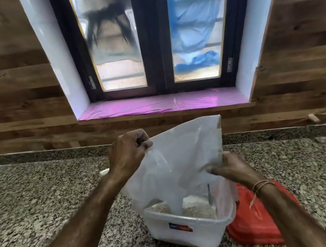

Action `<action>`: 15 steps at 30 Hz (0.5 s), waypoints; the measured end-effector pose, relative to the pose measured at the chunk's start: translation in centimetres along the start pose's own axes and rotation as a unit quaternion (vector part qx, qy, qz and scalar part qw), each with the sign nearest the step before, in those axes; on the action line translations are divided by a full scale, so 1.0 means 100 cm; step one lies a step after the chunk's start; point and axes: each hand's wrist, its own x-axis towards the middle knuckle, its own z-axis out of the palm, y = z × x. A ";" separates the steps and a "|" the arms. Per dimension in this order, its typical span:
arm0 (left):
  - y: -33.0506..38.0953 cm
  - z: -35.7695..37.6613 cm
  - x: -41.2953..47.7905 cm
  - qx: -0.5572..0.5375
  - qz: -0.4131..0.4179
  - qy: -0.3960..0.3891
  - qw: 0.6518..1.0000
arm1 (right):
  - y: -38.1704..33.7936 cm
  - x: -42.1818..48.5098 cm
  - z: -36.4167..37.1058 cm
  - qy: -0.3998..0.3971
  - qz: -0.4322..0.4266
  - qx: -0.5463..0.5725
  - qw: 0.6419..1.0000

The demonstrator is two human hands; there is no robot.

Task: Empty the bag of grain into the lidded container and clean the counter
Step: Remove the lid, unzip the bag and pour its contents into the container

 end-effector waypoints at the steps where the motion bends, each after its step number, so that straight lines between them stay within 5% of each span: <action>1: 0.001 0.001 0.000 0.001 0.001 -0.007 1.000 | -0.001 0.000 -0.003 -0.002 0.000 0.011 1.000; 5: 0.004 0.000 0.001 0.021 0.013 -0.012 1.000 | 0.002 0.003 -0.010 -0.008 -0.009 0.093 0.996; 9: 0.020 0.002 -0.002 0.038 0.086 -0.034 0.995 | -0.032 0.004 -0.015 0.262 -0.185 -0.073 0.944; 12: 0.036 0.007 -0.003 0.029 0.119 -0.045 0.991 | -0.074 0.008 -0.007 0.178 -0.268 -0.209 0.923; 15: 0.041 0.007 0.001 0.037 0.130 -0.050 0.990 | -0.085 0.019 0.005 0.119 -0.291 -0.183 0.931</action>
